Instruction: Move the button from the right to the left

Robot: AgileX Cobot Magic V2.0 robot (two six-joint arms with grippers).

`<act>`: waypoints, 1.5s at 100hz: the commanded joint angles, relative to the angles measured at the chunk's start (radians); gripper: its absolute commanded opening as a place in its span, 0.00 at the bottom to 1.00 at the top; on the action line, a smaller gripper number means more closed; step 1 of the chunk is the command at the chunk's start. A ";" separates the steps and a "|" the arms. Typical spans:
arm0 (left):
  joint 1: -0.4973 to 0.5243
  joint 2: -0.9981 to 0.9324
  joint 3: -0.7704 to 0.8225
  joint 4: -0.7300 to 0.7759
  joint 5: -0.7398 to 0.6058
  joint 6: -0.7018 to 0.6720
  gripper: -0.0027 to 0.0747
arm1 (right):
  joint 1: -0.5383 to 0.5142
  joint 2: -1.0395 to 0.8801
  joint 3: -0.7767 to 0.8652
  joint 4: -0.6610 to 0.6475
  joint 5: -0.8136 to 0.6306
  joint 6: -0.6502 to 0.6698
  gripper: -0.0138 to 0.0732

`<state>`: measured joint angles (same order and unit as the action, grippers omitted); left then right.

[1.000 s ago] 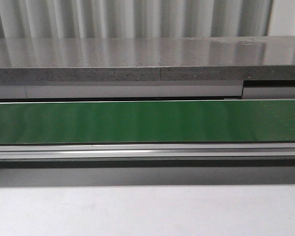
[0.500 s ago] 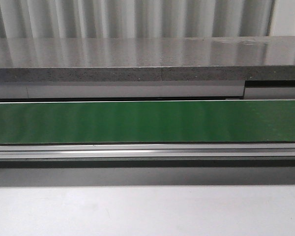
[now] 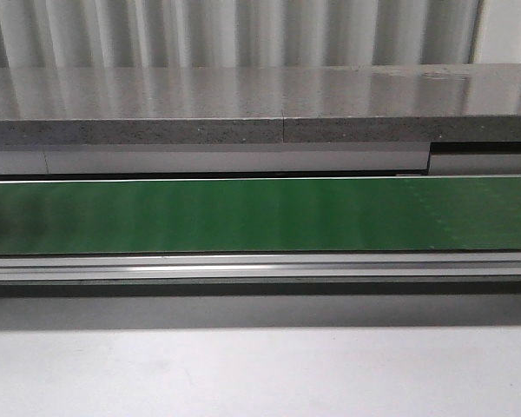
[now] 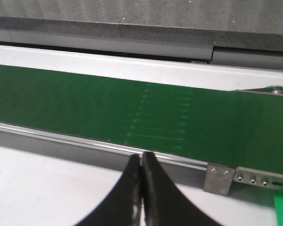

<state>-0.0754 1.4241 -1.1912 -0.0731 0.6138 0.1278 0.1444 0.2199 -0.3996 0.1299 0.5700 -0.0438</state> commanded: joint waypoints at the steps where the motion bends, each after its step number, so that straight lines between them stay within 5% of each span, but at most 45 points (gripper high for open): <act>1: -0.032 -0.086 0.024 -0.042 -0.109 0.000 0.01 | 0.002 0.009 -0.027 0.007 -0.081 -0.007 0.08; 129: -0.091 -0.968 0.685 -0.120 -0.294 -0.002 0.01 | 0.002 0.009 -0.027 0.007 -0.081 -0.007 0.08; 150: -0.090 -1.053 0.804 0.053 -0.447 -0.144 0.01 | 0.002 0.009 -0.027 0.007 -0.081 -0.007 0.08</act>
<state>-0.1634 0.4033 -0.4009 -0.0773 0.3073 0.0705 0.1444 0.2199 -0.3996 0.1299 0.5700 -0.0438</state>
